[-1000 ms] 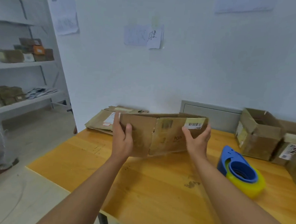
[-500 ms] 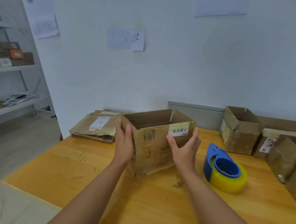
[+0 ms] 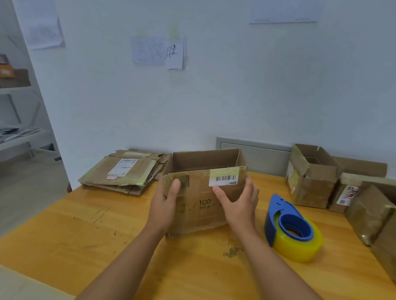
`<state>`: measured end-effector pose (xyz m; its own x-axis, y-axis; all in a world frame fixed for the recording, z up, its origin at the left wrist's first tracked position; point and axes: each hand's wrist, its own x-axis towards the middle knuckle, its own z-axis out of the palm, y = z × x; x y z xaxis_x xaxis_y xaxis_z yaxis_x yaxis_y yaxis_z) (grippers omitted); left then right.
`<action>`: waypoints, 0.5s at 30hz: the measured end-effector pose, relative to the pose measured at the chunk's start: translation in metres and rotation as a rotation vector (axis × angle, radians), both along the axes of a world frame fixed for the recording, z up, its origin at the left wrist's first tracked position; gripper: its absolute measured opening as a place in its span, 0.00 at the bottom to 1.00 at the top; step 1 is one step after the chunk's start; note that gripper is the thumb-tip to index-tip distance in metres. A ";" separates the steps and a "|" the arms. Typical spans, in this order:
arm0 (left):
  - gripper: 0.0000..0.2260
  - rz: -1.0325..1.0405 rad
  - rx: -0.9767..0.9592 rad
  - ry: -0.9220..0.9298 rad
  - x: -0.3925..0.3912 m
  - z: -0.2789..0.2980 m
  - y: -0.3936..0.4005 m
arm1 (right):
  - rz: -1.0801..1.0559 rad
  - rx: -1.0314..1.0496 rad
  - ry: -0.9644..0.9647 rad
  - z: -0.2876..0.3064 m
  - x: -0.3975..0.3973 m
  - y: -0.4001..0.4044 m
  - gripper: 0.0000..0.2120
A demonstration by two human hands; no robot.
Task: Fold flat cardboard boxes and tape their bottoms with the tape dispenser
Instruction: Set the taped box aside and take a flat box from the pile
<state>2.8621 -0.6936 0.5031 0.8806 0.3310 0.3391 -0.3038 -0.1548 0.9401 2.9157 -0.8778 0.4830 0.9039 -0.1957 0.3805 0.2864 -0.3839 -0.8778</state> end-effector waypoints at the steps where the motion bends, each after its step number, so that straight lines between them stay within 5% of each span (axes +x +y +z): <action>1: 0.22 0.001 0.003 -0.005 0.001 0.000 0.002 | 0.014 0.009 0.000 0.001 0.001 0.001 0.50; 4: 0.31 0.006 -0.018 -0.027 0.007 0.001 0.009 | 0.033 0.030 -0.010 0.004 0.002 -0.002 0.48; 9: 0.32 -0.003 -0.033 -0.014 0.014 -0.006 0.017 | 0.097 0.035 0.007 0.003 -0.001 -0.013 0.46; 15: 0.16 -0.017 0.019 -0.039 0.013 -0.009 0.014 | 0.126 -0.047 0.004 -0.002 0.001 -0.018 0.38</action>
<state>2.8751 -0.6801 0.4941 0.8720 0.3090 0.3797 -0.3433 -0.1670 0.9243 2.9164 -0.8957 0.4812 0.9215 -0.0631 0.3833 0.3317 -0.3858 -0.8609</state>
